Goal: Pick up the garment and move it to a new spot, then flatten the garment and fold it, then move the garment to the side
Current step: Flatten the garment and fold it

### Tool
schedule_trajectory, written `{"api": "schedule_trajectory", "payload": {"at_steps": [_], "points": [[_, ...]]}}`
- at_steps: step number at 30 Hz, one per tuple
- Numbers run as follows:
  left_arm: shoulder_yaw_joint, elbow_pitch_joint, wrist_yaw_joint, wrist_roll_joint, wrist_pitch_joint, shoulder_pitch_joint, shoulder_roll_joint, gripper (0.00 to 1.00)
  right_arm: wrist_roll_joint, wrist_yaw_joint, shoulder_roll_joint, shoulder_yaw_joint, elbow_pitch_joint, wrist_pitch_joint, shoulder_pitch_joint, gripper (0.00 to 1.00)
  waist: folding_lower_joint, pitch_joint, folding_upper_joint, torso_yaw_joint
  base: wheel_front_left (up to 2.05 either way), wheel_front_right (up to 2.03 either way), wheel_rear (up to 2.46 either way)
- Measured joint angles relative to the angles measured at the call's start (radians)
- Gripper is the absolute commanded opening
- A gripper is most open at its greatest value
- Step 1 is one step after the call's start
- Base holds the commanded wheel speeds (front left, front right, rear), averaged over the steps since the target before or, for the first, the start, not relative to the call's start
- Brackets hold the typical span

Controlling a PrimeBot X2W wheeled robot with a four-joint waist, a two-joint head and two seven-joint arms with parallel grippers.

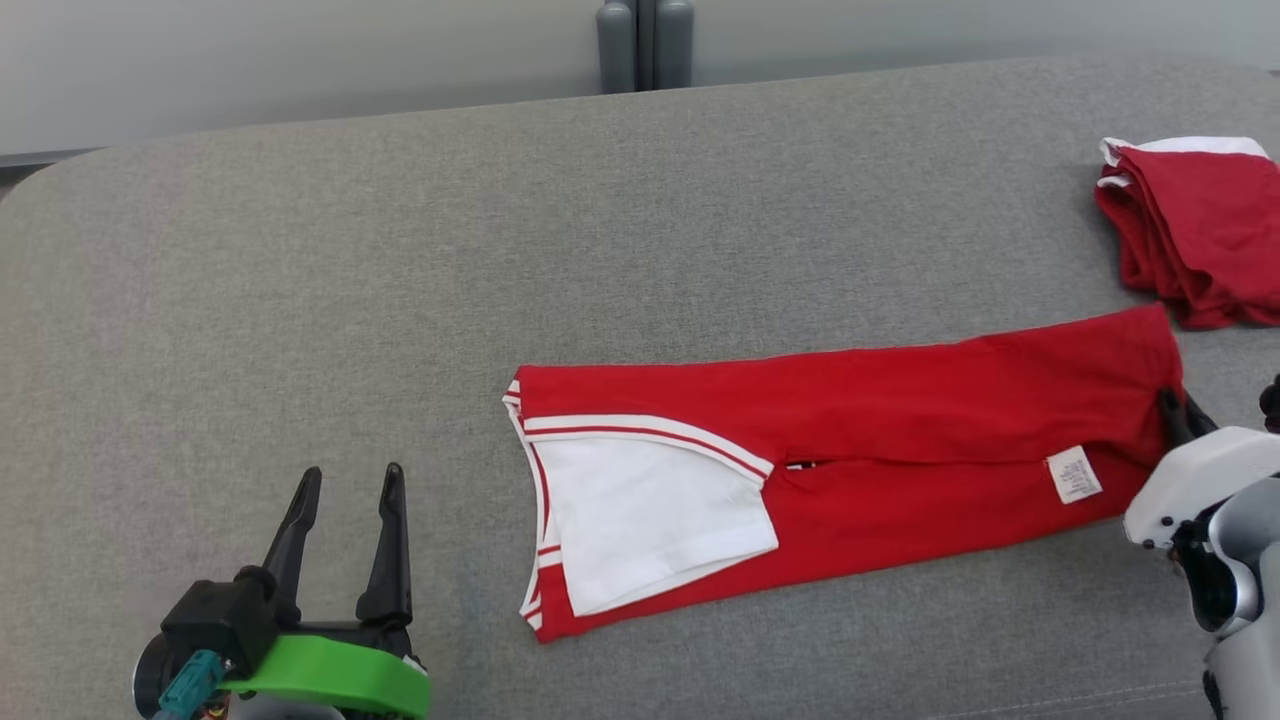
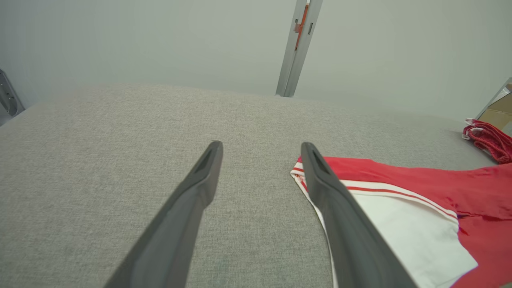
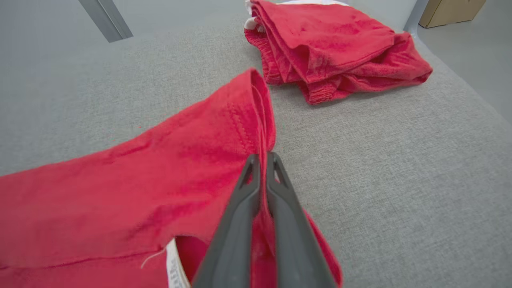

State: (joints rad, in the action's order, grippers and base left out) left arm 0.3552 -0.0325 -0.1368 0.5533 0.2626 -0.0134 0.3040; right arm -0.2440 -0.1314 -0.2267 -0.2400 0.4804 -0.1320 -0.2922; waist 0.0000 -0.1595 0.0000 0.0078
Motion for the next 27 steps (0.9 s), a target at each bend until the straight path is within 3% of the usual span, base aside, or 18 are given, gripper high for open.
{"api": "schedule_trajectory", "payload": {"at_steps": [9,19,27], "points": [[0.015,-0.013,0.006,-0.003,0.000,-0.013,-0.001,1.00,-0.137,0.000,0.011,0.130,-0.203,-0.070,0.041,0.00,0.0000,0.007,0.0000,-0.027,0.00,0.00,0.00],[0.028,-0.021,0.013,-0.007,0.000,-0.016,-0.006,1.00,-0.241,0.001,0.080,0.354,-0.444,-0.157,0.110,0.00,0.0000,0.013,0.0000,0.008,0.00,0.00,0.00],[0.035,-0.025,0.017,-0.009,0.000,-0.027,-0.011,1.00,-0.296,0.001,0.133,0.587,-0.439,-0.167,0.072,0.00,0.0000,0.002,0.0000,0.054,0.00,0.00,0.00]]}}
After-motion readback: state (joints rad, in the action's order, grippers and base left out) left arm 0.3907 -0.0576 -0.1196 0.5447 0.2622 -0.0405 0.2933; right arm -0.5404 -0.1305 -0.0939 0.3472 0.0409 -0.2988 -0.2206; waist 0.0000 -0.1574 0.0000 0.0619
